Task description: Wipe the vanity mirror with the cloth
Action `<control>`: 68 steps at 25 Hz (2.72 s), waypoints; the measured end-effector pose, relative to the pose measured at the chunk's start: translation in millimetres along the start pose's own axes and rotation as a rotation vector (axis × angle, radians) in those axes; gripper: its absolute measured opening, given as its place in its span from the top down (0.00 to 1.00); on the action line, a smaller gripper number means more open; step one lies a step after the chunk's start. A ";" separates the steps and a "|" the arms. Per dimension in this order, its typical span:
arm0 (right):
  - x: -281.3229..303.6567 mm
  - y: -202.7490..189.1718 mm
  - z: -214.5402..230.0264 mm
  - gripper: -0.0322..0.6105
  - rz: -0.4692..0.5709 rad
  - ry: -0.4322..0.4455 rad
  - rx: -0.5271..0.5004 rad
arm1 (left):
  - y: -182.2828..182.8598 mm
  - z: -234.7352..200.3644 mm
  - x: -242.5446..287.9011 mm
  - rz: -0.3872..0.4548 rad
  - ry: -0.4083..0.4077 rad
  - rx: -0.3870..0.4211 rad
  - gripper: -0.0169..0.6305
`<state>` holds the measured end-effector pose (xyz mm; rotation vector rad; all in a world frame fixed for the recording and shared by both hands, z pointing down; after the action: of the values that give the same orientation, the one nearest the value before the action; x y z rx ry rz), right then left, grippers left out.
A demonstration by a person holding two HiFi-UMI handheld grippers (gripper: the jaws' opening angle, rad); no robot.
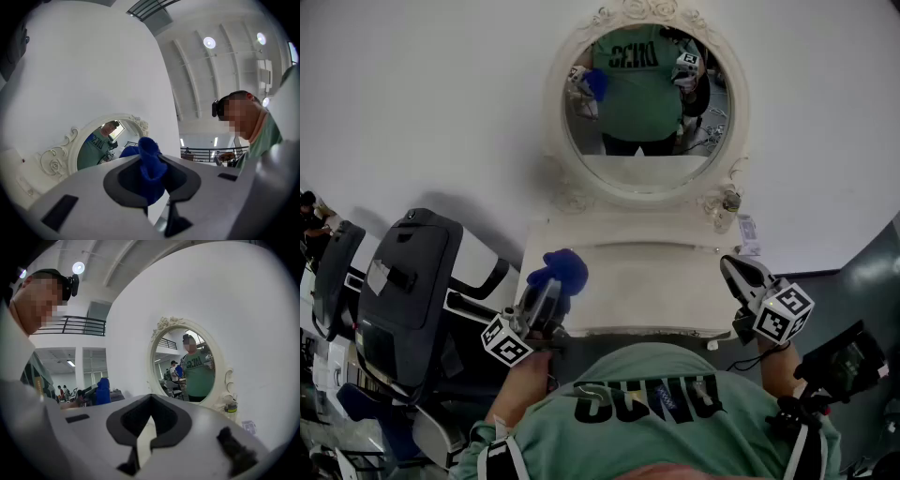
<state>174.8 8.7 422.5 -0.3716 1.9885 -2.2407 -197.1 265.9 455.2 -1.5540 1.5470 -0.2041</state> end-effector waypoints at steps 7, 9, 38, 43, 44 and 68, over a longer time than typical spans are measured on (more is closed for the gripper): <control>-2.8 -2.0 0.2 0.93 0.009 0.011 0.001 | -3.0 4.2 -2.5 0.004 0.002 -0.001 0.84; -2.5 -2.8 1.0 0.93 0.012 0.014 0.005 | -3.4 5.3 -2.2 0.005 0.000 0.004 0.84; -26.6 -20.5 60.5 0.93 -0.021 0.254 0.048 | -72.0 53.3 56.2 0.007 0.070 0.018 0.84; 26.2 -21.3 43.1 0.93 -0.052 0.254 0.035 | -45.5 6.1 42.1 0.018 0.052 -0.020 0.84; 41.6 -19.7 38.6 0.93 -0.054 0.245 0.029 | -36.7 -9.2 40.3 0.014 0.043 -0.030 0.84; 166.3 42.6 110.7 0.93 -0.164 0.137 -0.126 | 89.6 -120.6 208.9 -0.002 -0.114 0.354 0.84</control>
<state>40.8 -144.9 408.8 -0.4191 2.2534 -2.2995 -299.9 46.8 367.7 -1.2663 1.3378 -0.3634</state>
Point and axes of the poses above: the fingertips, and each gripper's own axes: x forward along the fingers, z to its right, y out of its top, the point moved 10 cm from there along -x, backward along the fingers, and after that the axes turned 7 degrees about -x, right-handed, at the moved point
